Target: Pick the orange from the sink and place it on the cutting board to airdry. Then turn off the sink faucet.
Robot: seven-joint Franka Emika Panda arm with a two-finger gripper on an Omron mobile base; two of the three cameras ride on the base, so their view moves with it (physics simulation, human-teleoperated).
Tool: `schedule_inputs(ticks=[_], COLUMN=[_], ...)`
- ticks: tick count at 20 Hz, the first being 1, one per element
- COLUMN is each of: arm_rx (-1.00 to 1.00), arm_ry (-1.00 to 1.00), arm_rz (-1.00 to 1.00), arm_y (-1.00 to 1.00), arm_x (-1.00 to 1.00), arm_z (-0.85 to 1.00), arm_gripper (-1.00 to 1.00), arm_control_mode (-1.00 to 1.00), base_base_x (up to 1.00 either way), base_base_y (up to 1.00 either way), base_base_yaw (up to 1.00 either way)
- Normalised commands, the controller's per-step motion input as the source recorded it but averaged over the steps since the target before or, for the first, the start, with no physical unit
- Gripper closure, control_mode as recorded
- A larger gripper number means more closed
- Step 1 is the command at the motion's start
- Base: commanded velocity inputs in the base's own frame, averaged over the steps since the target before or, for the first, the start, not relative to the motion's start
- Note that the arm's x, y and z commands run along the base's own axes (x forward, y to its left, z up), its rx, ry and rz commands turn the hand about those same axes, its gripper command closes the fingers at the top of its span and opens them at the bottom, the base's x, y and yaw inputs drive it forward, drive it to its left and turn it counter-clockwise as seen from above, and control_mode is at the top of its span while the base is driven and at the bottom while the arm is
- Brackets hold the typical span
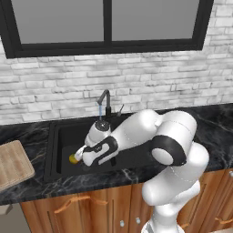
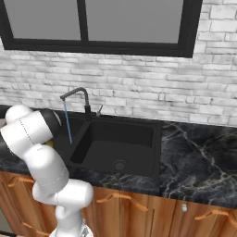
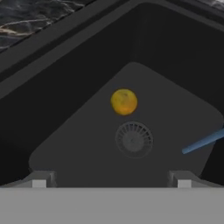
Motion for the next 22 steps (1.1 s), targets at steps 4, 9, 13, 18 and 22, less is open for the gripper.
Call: schedule_inputs(ticks=[4,9,13,18,22], arm_rx=[-0.03,-0.02,-0.01,-0.01,-0.02], arm_ry=[0.00,0.00,0.00,0.02,0.03], arm_rz=[0.00,-0.02,-0.04,-0.04,-0.04], arm_y=[0.14,0.18,0.14,0.11,0.18], arm_x=[0.10,0.11,0.17,0.15,0.16], arm_z=[-0.17,-0.05,-0.06,-0.24,-0.32], arm_gripper=[-1.00,-1.00,-1.00,-1.00,-1.00], arm_control_mode=[-1.00,-1.00,-1.00,-1.00,-1.00], base_base_x=[0.00,0.00,0.00,0.00,0.00], base_base_y=[0.00,0.00,0.00,0.00,0.00], base_base_yaw=[0.00,0.00,0.00,0.00,0.00])
